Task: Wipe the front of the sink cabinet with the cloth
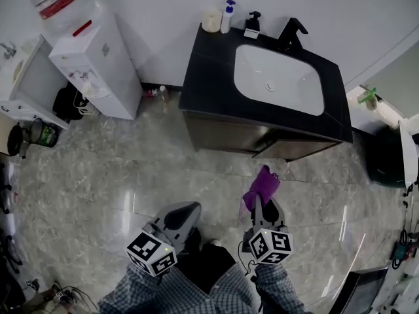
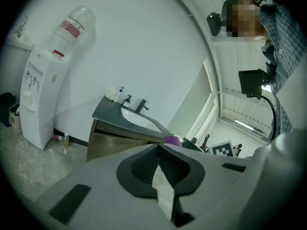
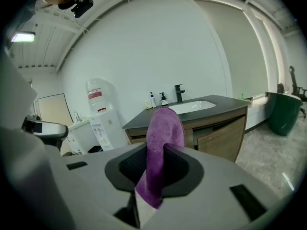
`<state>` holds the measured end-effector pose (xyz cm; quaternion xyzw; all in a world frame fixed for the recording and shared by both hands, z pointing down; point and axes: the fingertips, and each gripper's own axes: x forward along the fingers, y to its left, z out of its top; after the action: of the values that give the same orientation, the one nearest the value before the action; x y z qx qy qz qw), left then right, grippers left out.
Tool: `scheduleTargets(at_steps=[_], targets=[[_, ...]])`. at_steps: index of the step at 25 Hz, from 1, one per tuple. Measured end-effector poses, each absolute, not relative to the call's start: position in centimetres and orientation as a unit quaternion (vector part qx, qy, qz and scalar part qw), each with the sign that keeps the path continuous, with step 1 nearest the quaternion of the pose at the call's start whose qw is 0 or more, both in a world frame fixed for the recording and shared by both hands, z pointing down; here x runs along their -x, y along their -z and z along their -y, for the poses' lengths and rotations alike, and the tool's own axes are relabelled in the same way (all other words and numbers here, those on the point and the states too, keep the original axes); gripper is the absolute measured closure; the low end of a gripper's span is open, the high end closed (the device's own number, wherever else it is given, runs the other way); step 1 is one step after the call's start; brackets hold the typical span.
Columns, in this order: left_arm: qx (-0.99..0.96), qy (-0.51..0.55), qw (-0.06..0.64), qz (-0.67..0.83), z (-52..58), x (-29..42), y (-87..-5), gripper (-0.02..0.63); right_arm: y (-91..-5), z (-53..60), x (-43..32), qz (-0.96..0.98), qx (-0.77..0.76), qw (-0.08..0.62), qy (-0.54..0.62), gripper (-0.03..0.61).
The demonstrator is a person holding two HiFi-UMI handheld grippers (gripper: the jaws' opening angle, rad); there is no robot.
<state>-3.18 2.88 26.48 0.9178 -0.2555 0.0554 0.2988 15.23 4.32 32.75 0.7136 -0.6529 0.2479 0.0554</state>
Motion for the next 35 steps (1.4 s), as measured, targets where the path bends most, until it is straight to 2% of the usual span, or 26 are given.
scheduleTargets(at_steps=[9,20,28,35], targets=[[-0.916,-0.072,0.308,0.247,3.5,3.2,-32.4,0.601,-39.8,4.8,-23.5,0.564,-0.797,0.082,-0.199,0.495],[-0.914,-0.073,0.301,0.261,7.1,1.4,-39.1,0.601,-46.7,12.9,-29.1,0.537,-0.824,0.111,-0.144,0.497],[-0.915,-0.067,0.296,0.268,8.0,1.8,-40.7,0.601,-48.3,17.7,-28.9,0.545,-0.823,0.099,-0.122,0.497],[-0.907,-0.06,0.294,0.296,9.0,3.5,-42.0,0.601,-48.7,20.6,-24.3,0.596,-0.788,0.111,-0.105,0.499]])
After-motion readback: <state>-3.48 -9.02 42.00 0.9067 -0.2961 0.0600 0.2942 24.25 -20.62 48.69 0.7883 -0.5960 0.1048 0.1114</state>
